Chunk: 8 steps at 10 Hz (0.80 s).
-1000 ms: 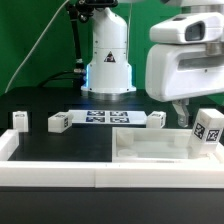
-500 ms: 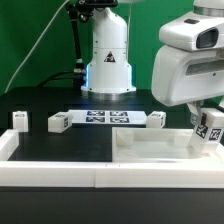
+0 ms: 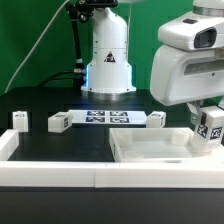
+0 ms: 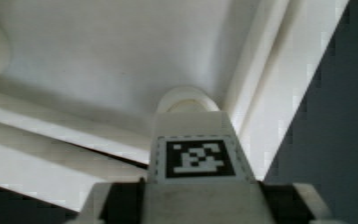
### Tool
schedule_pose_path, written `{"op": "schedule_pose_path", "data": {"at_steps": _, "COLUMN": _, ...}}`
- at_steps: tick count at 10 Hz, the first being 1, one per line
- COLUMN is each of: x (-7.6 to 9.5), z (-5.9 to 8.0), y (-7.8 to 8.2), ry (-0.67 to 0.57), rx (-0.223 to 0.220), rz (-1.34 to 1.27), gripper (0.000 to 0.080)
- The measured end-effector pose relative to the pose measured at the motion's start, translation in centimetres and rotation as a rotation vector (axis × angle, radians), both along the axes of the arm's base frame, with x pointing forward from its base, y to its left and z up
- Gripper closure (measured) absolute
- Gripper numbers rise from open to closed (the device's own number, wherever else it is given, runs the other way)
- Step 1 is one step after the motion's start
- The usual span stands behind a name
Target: Assemble one leg
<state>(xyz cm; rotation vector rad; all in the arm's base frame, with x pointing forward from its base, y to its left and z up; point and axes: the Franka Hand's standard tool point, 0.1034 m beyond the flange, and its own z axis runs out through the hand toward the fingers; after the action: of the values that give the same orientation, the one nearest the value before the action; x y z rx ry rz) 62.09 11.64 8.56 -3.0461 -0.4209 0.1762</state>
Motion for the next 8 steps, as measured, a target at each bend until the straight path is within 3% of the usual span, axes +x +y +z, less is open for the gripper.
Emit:
{"op": "schedule_pose_path", "data": {"at_steps": 4, "x": -0.44, "z": -0.26, "y": 0.15, "ry": 0.005, "rx": -0.019, "rz": -0.48, "gripper": 0.0506}}
{"op": "schedule_pose_path", "data": {"at_steps": 8, "x": -0.68, "z": -0.46, "y": 0.71, "ry": 0.038, "rx": -0.086, "rz": -1.024, "gripper": 0.0506}}
